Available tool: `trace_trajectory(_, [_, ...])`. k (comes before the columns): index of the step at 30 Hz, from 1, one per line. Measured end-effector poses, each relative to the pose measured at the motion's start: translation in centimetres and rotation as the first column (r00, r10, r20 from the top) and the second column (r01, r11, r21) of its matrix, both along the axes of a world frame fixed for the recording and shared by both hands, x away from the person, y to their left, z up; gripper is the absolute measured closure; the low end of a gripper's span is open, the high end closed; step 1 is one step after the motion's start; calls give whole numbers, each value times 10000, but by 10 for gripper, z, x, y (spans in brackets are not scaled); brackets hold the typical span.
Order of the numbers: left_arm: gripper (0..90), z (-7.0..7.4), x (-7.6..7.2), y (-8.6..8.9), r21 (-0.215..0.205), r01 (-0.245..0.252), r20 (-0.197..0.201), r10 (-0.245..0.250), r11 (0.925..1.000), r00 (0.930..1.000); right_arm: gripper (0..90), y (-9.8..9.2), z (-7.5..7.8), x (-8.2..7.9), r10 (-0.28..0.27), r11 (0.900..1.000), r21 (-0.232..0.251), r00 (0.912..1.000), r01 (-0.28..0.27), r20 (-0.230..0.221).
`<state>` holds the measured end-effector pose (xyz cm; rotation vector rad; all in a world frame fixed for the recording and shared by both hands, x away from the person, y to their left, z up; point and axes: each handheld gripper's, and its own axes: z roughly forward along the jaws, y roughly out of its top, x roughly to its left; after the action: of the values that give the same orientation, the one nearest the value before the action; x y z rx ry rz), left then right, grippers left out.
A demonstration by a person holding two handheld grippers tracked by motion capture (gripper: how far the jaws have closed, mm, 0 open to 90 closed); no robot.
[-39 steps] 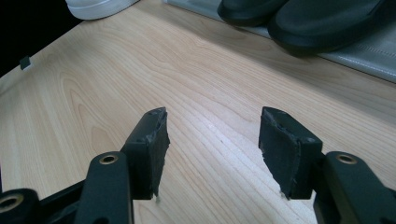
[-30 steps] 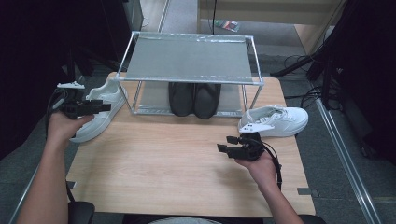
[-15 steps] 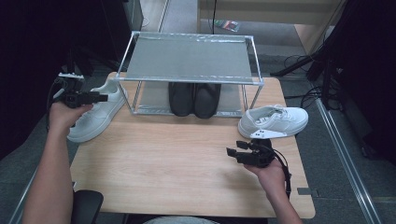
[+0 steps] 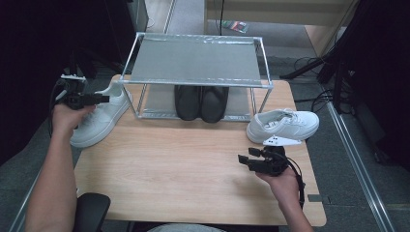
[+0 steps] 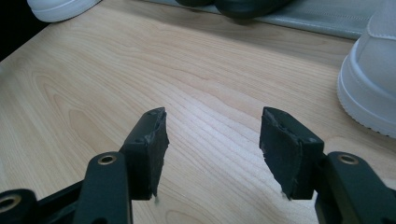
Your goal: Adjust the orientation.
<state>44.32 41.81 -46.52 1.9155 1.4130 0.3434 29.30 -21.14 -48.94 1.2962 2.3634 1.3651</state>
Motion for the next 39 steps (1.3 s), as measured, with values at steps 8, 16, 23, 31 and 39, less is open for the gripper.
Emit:
trace_trajectory(8, [647, -22, 7, -11, -68, 540, -314, -542, 9985, 9980, 422, 0, -1, 1, -55, 10000, -17, 9999, 55, -96])
trace_trajectory(16, [830, -25, 5, -7, -804, 804, -619, -854, 9935, 9944, 418, -2, 1, 1, -84, 9999, 69, 10000, 84, 6])
trace_trajectory(23, [845, -15, 1, -3, -939, 602, -738, -672, 9938, 9950, 418, -4, 1, 2, -157, 9998, 158, 9999, 157, 12])
trace_trajectory(31, [846, 3, -19, 9, -1451, -200, -1148, 33, 9892, 9934, 417, 1, 7, 6, 180, 9995, 266, 9996, -186, 217])
trace_trajectory(39, [847, 23, -48, 10, -1354, -36, -1119, -117, 9908, 9937, 413, 16, 7, 16, 753, 9968, 264, 9969, -758, 218])
